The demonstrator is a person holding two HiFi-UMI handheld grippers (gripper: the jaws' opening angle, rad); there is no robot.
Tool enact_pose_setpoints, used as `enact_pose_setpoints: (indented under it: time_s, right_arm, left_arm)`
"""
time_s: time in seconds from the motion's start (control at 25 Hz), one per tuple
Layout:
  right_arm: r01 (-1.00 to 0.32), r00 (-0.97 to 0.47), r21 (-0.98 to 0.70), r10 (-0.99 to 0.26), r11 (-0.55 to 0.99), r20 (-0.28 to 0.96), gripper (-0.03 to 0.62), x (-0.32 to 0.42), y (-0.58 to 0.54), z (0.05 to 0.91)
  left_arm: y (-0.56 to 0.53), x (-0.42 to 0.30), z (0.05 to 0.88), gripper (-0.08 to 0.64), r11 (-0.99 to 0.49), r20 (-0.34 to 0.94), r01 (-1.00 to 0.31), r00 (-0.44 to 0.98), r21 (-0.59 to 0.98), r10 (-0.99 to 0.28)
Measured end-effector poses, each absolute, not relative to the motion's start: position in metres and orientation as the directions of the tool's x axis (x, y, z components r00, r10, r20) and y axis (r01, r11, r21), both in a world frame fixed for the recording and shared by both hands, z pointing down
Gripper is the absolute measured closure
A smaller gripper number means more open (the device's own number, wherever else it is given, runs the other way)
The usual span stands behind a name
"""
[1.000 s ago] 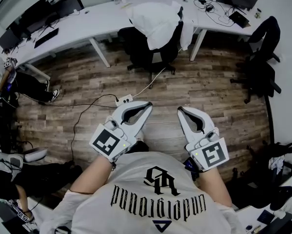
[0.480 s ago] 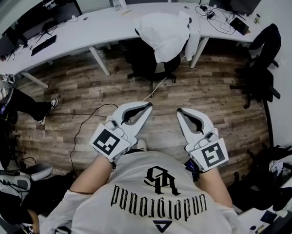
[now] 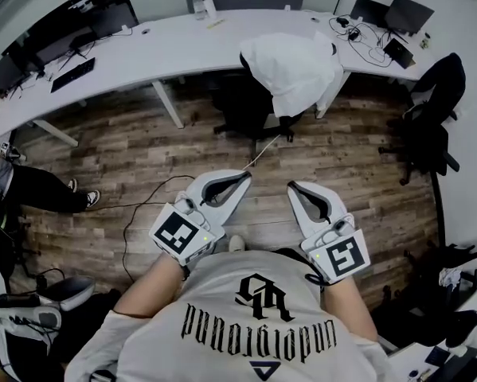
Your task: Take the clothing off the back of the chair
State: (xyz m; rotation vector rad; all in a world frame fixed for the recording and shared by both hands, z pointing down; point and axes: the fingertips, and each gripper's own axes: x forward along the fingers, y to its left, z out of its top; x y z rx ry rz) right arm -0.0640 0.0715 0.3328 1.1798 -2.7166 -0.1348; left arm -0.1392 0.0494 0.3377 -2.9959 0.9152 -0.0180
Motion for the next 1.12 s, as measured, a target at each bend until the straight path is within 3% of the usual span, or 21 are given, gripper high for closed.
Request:
enact_pose_setpoints:
  time_s: [0.56,1.12]
  right_arm:
    - [-0.68,-0.714,0.117,-0.69,0.724,0.122,0.586,-0.032,0.016,0.339]
    - [-0.614,-0.771,0.117,-0.625,0.78,0.124,0.584,0.065,-0.058,0.339]
  left_arm:
    - [0.003,-0.113,0.348,0.509,-0.795,0.043,-0.607,0.794,-0.004,-0.607]
    - [-0.064,-0.018,0.353,0.509,-0.748,0.065,-0.664,0.746,-0.017,-0.663]
